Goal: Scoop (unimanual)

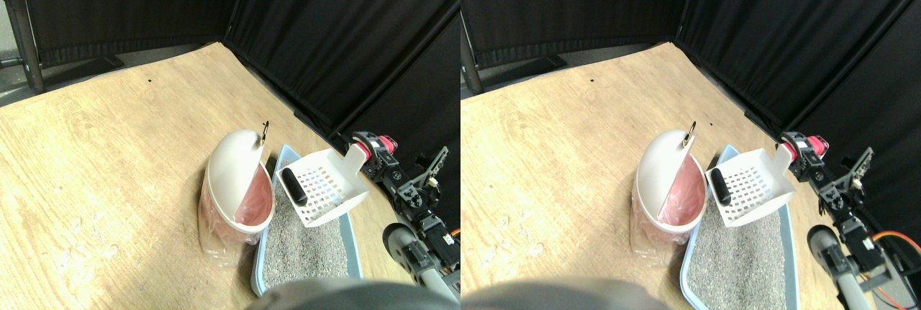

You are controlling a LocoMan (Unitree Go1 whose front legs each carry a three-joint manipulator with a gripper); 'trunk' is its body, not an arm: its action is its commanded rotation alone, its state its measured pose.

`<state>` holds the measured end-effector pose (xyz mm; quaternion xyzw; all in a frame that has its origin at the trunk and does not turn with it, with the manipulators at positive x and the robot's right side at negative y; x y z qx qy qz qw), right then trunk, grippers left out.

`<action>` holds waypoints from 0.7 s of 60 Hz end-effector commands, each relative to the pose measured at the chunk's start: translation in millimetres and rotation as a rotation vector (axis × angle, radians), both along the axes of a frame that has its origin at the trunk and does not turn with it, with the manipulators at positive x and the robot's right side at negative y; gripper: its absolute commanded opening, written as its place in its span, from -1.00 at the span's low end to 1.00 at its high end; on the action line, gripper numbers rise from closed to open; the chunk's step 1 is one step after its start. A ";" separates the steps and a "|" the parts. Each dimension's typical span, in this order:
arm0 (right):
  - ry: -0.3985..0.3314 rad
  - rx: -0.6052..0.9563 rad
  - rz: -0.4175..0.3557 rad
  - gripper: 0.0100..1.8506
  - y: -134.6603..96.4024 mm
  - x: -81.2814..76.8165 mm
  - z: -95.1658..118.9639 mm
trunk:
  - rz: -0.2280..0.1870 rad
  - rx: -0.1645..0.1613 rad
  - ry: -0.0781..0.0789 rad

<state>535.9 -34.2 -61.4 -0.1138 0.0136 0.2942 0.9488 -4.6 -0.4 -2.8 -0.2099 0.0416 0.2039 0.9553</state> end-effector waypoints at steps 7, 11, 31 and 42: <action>-0.033 -0.021 0.061 -0.95 15.9 -1.5 6.9 | 0.098 -0.070 -0.015; -0.031 -0.032 0.074 -0.95 19.1 -2.3 5.1 | 0.104 -0.076 -0.015; -0.034 -0.120 0.064 -0.95 32.1 -5.0 5.5 | 0.118 -0.090 -0.018; -0.093 -0.194 0.054 -0.95 39.7 -9.1 8.5 | 0.125 -0.091 -0.022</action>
